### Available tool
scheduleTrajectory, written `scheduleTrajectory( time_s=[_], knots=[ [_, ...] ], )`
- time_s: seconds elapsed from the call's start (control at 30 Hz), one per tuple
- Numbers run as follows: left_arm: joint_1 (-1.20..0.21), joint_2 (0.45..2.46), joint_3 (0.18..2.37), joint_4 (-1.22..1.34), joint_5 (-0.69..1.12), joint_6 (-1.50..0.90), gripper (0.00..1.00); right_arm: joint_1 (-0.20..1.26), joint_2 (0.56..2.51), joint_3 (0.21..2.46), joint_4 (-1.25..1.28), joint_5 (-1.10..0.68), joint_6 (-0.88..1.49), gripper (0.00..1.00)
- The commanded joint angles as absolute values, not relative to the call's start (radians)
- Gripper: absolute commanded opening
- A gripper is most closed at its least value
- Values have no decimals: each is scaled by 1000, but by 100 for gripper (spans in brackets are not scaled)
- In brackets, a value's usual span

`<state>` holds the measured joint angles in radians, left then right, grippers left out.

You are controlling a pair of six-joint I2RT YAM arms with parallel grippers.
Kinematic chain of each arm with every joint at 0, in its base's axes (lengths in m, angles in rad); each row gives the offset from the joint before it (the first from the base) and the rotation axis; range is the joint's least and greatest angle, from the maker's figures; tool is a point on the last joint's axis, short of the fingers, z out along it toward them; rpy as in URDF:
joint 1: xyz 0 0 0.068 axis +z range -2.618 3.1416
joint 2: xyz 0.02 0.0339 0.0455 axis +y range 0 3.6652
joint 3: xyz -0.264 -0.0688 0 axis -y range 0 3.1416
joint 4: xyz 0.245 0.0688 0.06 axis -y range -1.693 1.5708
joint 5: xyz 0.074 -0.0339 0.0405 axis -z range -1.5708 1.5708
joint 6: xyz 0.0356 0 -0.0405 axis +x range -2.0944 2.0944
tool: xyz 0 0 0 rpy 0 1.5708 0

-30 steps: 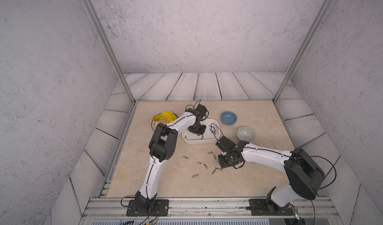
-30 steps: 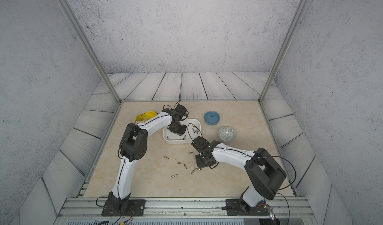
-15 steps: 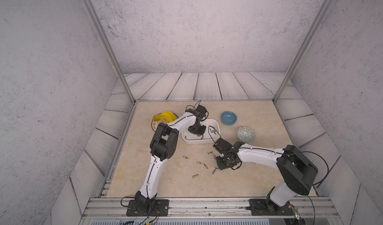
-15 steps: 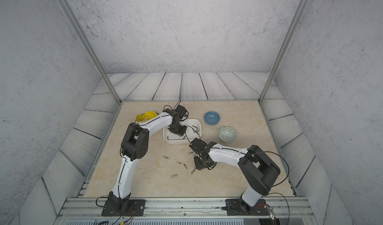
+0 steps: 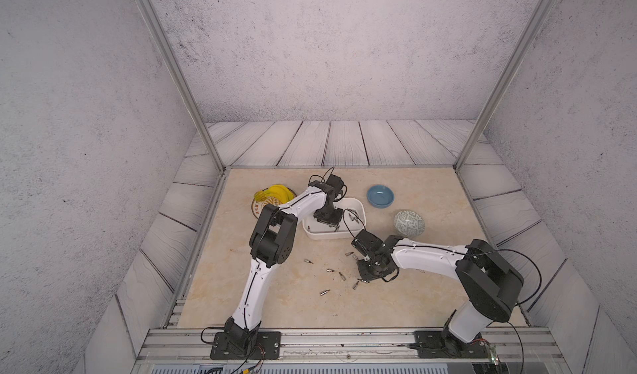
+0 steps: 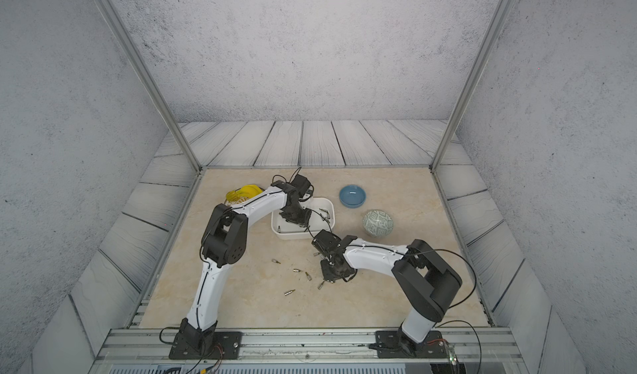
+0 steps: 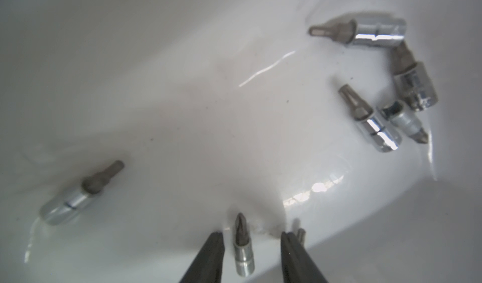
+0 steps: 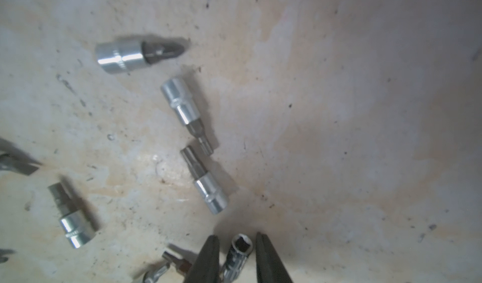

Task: Put the bit on the desktop into the storage box
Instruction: Place the screwdriver bit in the storage box, then pick up the screwdriver bit from the center of the board.

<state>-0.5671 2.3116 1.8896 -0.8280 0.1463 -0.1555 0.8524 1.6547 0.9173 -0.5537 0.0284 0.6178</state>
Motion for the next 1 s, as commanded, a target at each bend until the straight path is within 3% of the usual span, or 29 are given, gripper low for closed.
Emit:
scheduleTrajectory(
  time_s=[0.0, 0.4, 0.63, 0.97],
  knots=[
    [-561, 2247, 1877, -818, 134, -157, 48, 859, 1687, 923, -579, 39, 620, 27],
    [-561, 2013, 1847, -823, 91, -159, 58, 860, 1680, 935, -596, 43, 608, 8],
    [-566, 1735, 1575, -755, 113, -201, 59, 857, 1629, 992, -660, 87, 587, 2],
    [-597, 1385, 1209, -738, 61, -278, 60, 773, 1605, 1293, -842, 102, 446, 2]
  ],
)
